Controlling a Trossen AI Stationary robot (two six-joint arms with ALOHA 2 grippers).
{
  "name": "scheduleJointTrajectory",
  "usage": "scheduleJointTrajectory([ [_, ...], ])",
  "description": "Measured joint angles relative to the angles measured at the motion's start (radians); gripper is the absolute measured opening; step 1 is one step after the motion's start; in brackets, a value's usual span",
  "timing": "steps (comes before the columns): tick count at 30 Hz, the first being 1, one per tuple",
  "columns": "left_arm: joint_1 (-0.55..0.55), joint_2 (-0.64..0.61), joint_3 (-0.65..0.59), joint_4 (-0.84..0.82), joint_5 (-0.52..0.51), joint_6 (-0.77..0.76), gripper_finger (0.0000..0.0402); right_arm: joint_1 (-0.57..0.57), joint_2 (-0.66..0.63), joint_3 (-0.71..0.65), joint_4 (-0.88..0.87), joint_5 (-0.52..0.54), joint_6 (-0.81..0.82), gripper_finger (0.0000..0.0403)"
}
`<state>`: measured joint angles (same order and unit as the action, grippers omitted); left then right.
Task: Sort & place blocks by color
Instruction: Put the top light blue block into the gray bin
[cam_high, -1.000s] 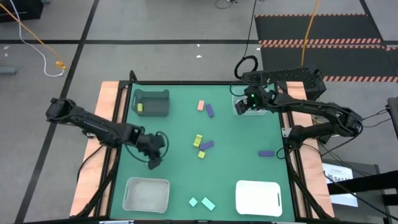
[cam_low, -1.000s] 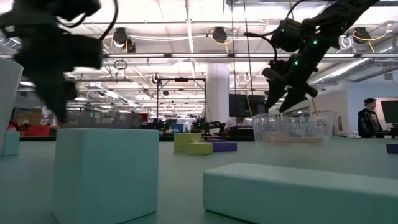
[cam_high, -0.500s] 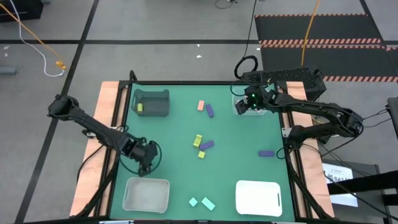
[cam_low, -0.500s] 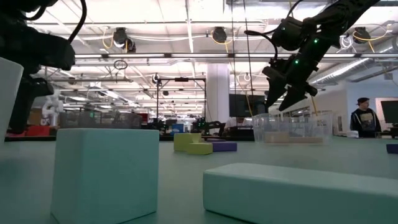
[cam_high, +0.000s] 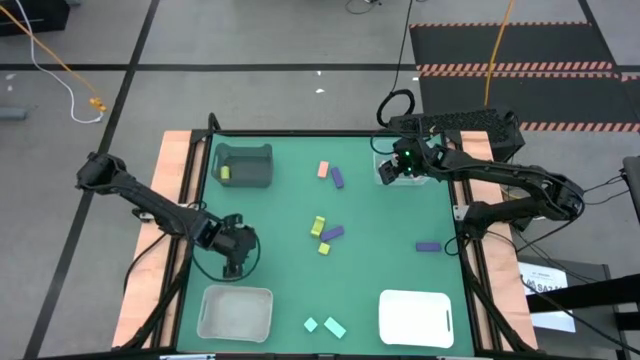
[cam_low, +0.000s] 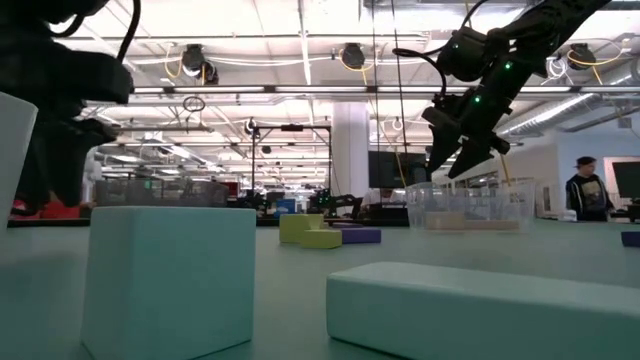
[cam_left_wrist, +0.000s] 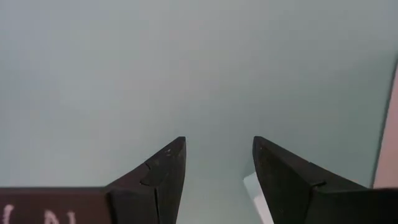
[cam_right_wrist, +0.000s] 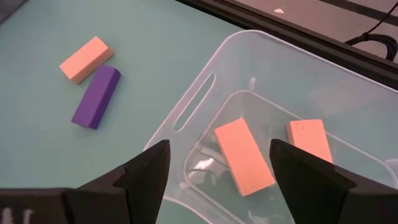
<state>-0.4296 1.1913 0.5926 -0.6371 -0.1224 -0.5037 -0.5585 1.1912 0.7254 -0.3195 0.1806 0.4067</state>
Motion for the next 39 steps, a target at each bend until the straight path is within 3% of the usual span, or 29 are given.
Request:
scheduleJointTrajectory([
  [11, 0.011, 0.0, 0.062, 0.136, -0.002, 0.001, 0.0187, 0.0, 0.0, 0.0, 0.0, 0.0, 0.0, 0.0265],
  [17, -0.02, -0.001, 0.174, -0.009, -0.003, -0.325, 0.0187, 0.0, 0.0, 0.0, 0.0, 0.0, 0.0, 0.0265],
  [22, -0.051, -0.001, 0.19, -0.139, 0.001, -0.647, 0.0188, 0.0, 0.0, 0.0, 0.0, 0.0, 0.0, 0.0265],
  [28, -0.105, -0.001, 0.185, -0.227, 0.031, -0.854, 0.0243, 0.0, 0.0, 0.0, 0.0, 0.0, 0.0, 0.0265],
  [34, -0.136, 0.009, 0.165, -0.236, 0.039, -0.863, 0.0309, 0.0, 0.0, 0.0, 0.0, 0.0, 0.0, 0.0265],
  [39, -0.136, 0.093, 0.155, -0.231, 0.08, -0.832, 0.0323, 0.0, 0.0, 0.0, 0.001, 0.0, 0.0, 0.0265],
])
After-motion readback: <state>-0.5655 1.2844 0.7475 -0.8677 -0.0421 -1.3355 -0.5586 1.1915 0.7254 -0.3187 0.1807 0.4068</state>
